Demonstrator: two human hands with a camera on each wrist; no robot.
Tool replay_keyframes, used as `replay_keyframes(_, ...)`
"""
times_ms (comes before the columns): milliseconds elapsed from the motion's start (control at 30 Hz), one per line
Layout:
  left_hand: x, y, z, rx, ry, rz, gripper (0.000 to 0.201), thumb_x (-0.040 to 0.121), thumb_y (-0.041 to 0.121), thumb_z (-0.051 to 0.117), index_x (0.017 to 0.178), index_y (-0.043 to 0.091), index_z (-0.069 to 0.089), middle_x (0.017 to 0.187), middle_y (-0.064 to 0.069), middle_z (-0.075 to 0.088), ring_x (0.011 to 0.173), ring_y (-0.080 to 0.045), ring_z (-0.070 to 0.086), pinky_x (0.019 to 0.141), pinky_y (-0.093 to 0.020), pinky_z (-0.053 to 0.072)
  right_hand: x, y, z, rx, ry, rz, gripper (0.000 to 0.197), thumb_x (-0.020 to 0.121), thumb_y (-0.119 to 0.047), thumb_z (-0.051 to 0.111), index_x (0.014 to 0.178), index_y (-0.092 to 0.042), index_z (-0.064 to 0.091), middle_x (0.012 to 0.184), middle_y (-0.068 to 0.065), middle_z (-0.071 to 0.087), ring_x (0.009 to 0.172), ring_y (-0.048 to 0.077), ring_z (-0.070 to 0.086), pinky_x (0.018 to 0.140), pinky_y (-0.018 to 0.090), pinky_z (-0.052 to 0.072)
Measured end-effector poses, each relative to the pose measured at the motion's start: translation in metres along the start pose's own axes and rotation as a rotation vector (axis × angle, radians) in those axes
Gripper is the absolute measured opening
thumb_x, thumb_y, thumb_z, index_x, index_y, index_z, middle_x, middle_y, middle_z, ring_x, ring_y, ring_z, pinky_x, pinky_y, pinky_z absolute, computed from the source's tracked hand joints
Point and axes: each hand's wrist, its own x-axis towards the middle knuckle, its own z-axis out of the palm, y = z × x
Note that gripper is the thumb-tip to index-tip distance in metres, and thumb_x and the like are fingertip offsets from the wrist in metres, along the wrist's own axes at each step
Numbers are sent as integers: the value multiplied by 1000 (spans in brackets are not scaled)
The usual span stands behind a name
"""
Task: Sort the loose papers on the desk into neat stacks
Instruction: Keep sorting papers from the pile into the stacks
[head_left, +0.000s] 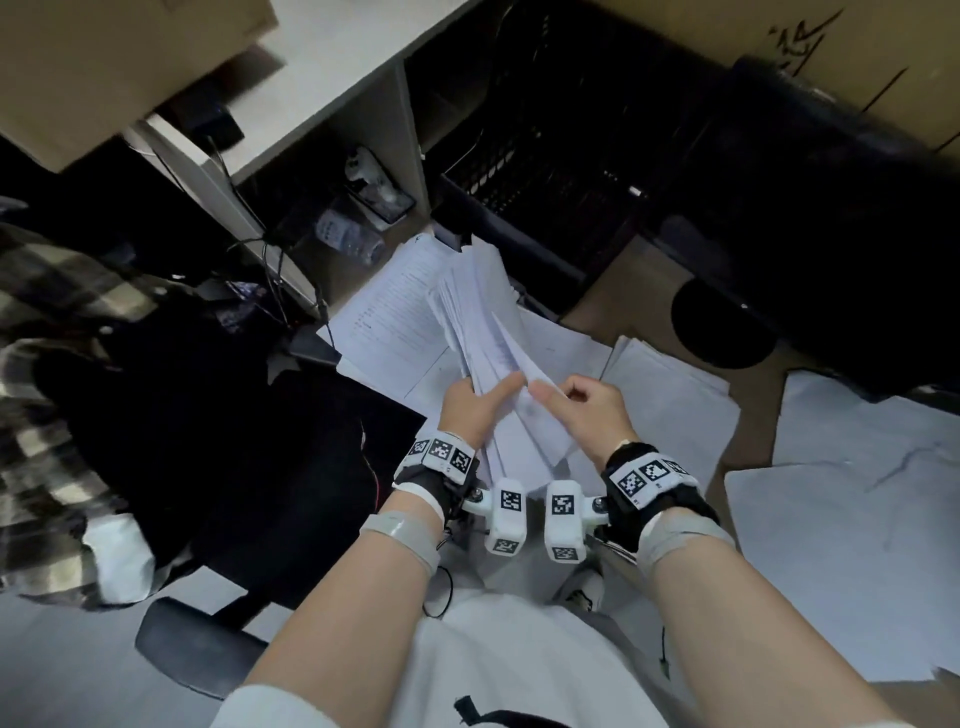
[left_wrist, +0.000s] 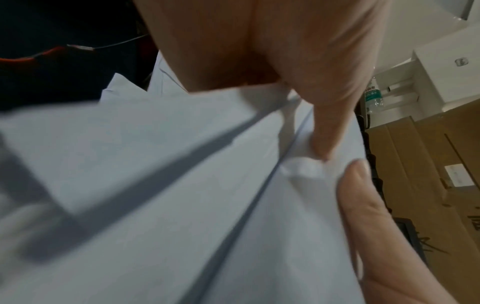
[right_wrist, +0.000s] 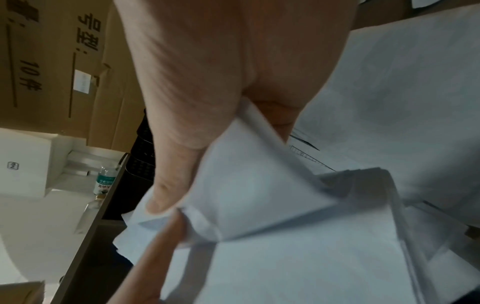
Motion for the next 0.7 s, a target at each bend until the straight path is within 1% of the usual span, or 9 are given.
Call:
replay_keyframes(67, -8, 2, 3, -18, 57, -11, 11, 88, 13, 69, 89, 2, 71, 80, -9, 72, 70, -25, 69, 53, -22, 54, -2, 0, -6, 17, -22, 18, 45, 89, -33, 72, 58, -19, 43, 54, -7, 33, 53, 10, 31, 51, 24, 29)
replay_keyframes(167, -23, 0, 11, -18, 131, -6, 13, 88, 6, 56, 85, 1, 67, 67, -3, 61, 57, -17, 56, 43, -18, 43, -7, 7, -19, 48, 50, 72, 24, 94, -26, 65, 76, -11, 63, 70, -2, 55, 66, 12, 47, 61, 25, 41)
replay_keyframes(233, -32, -6, 17, -15, 178, -4, 20, 84, 11, 55, 94, 2, 70, 70, -2, 65, 61, -19, 60, 49, -21, 46, -6, 20, -36, 51, 222, 120, 20, 96, -22, 58, 94, -4, 67, 83, 4, 60, 78, 16, 52, 68, 28, 45)
replay_keyframes(300, -39, -13, 22, -1, 225, -22, 21, 80, 16, 56, 90, 7, 72, 76, -7, 71, 69, -26, 67, 55, -30, 53, -7, 36, -58, -12, 352, 159, 25, 97, -23, 51, 99, -3, 65, 90, 10, 63, 85, 23, 55, 77, 33, 46)
replay_keyframes(433, -57, -34, 44, 31, 216, -28, 25, 73, 20, 56, 84, 4, 71, 90, -21, 74, 85, -36, 73, 74, -51, 60, -21, 68, -95, -151, 342, 260, 22, 99, -19, 45, 104, -6, 63, 93, 11, 59, 86, 26, 53, 75, 30, 38)
replay_keyframes(533, -67, -52, 64, 20, 222, -20, 27, 74, 17, 55, 87, -2, 71, 89, -23, 74, 79, -35, 72, 67, -46, 60, -33, 89, -120, -301, 238, 335, 14, 97, -20, 46, 89, -20, 58, 79, 4, 54, 78, 25, 47, 71, 27, 34)
replay_keyframes(600, -71, -60, 75, 8, 235, -17, 27, 75, 16, 56, 86, -4, 70, 80, -17, 72, 71, -29, 68, 62, -38, 56, -40, 104, -137, -418, 146, 380, 26, 92, -25, 48, 67, -16, 50, 65, 5, 46, 71, 26, 44, 65, 33, 35)
replay_keyframes(667, -72, -67, 84, 2, 258, -10, 27, 72, 19, 57, 82, -1, 70, 75, -13, 71, 70, -30, 68, 62, -39, 56, -44, 120, -155, -456, 157, 421, 32, 92, -23, 47, 62, -12, 52, 74, 13, 54, 76, 30, 52, 69, 35, 42)
replay_keyframes(700, -72, -69, 87, 6, 274, -5, 24, 70, 21, 57, 79, 2, 69, 75, -13, 71, 70, -31, 69, 62, -41, 56, -45, 127, -162, -439, 192, 448, 30, 95, -19, 46, 70, -12, 62, 87, 19, 61, 84, 33, 57, 75, 35, 44)
